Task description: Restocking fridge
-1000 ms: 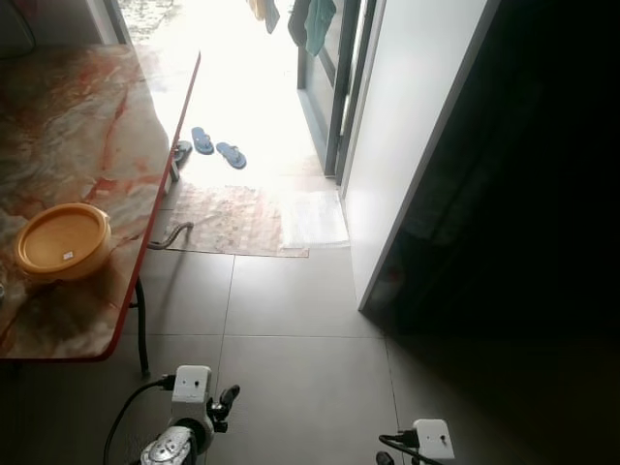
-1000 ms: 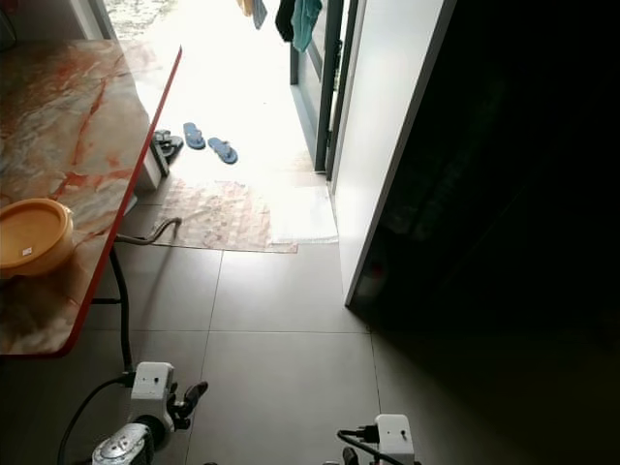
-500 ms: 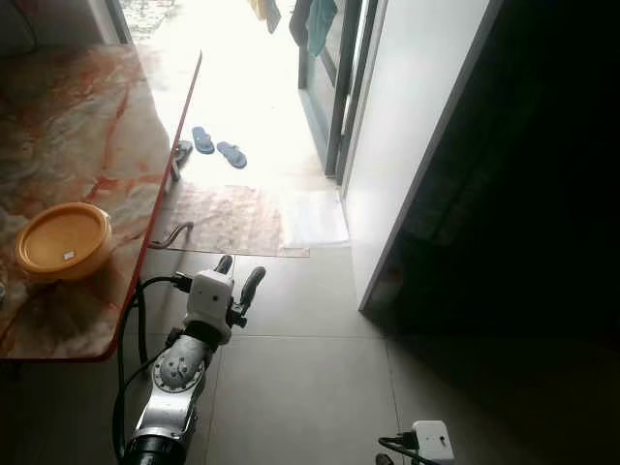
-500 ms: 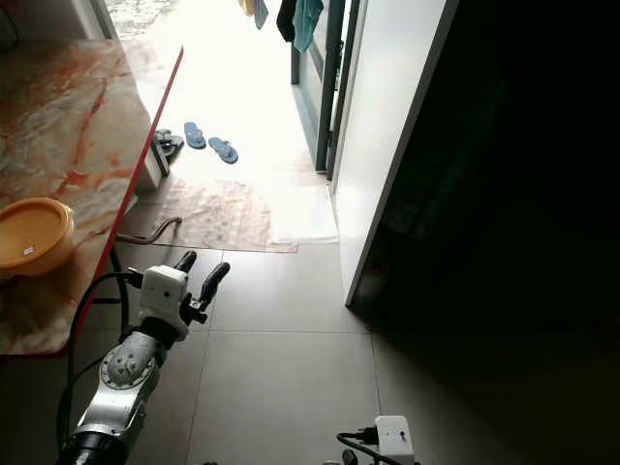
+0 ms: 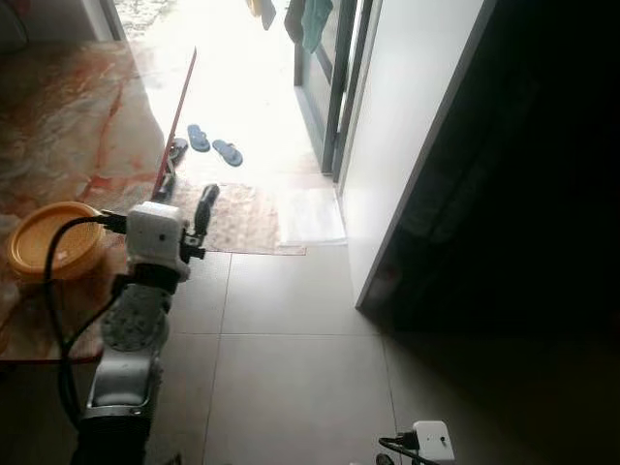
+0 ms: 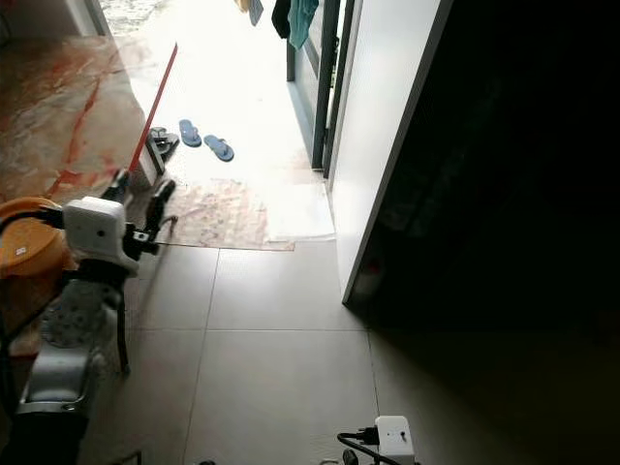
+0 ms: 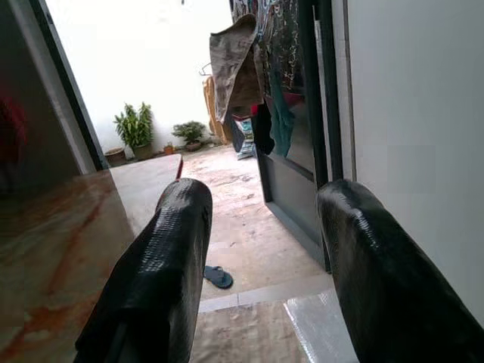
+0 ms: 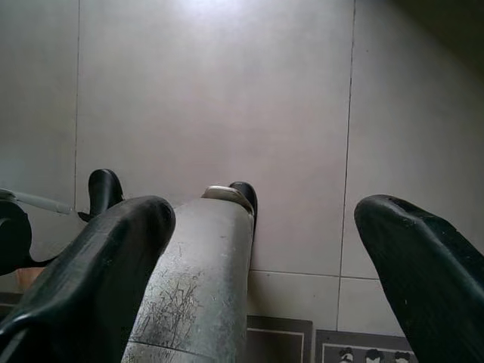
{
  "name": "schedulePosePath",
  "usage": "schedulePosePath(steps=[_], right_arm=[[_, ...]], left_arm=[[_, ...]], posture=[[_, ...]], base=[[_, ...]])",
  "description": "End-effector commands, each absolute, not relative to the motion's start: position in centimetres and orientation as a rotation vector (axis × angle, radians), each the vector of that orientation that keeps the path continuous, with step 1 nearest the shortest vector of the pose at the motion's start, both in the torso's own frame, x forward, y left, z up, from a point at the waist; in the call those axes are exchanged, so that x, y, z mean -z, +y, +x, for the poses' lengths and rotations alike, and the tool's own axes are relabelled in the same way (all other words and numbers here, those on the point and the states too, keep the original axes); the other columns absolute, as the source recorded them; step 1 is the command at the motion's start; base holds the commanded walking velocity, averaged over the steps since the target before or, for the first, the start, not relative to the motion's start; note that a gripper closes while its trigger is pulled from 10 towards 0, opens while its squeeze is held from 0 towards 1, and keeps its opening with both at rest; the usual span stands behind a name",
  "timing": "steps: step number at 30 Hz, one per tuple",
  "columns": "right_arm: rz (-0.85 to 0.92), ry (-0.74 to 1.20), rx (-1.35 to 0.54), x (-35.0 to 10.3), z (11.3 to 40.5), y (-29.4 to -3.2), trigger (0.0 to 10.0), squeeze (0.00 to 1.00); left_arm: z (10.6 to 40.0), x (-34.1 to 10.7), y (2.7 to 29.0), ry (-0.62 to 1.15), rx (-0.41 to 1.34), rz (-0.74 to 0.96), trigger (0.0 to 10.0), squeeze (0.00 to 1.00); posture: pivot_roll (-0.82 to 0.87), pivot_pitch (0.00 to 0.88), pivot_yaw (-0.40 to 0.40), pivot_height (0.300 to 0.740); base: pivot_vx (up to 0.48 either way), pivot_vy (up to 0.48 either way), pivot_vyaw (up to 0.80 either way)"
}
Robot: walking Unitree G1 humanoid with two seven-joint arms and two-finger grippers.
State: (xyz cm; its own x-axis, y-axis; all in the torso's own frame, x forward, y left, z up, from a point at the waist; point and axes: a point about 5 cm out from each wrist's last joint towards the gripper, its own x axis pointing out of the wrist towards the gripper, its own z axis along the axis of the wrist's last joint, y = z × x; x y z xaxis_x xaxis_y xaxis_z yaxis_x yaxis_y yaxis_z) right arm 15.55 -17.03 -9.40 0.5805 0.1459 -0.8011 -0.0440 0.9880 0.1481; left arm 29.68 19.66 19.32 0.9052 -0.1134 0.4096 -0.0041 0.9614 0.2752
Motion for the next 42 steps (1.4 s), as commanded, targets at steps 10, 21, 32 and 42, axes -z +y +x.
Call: schedulePosePath(steps=[10,21,32,42], right_arm=[[0.099,0.972,-0.118,9.6,14.9,-17.5,10.0,0.0],[0.081,0.973,-0.119,9.6,14.9,-17.4,10.0,0.0],[0.071,0.973,-0.121,9.7,14.8,-17.2,10.0,0.0],[0.073,0.97,-0.115,9.7,14.8,-17.1,10.0,0.0]], left_arm=[[27.6,-17.4,23.8,-0.284,-0.077,0.287,10.0,0.0],[27.9,-17.3,22.8,-0.272,-0.05,0.263,10.0,0.0],[28.6,-18.5,21.0,-0.326,0.001,0.239,10.0,0.0],[28.8,-18.6,20.7,-0.338,0.004,0.235,10.0,0.0]], posture=[[-0.04,0.186,-0.07,0.74],[-0.04,0.175,-0.064,0.74],[-0.04,0.144,-0.05,0.74],[-0.05,0.122,-0.035,0.74]], base=[[0.0,0.0,0.0],[0.0,0.0,0.08],[0.0,0.0,0.75],[0.0,0.0,0.8]])
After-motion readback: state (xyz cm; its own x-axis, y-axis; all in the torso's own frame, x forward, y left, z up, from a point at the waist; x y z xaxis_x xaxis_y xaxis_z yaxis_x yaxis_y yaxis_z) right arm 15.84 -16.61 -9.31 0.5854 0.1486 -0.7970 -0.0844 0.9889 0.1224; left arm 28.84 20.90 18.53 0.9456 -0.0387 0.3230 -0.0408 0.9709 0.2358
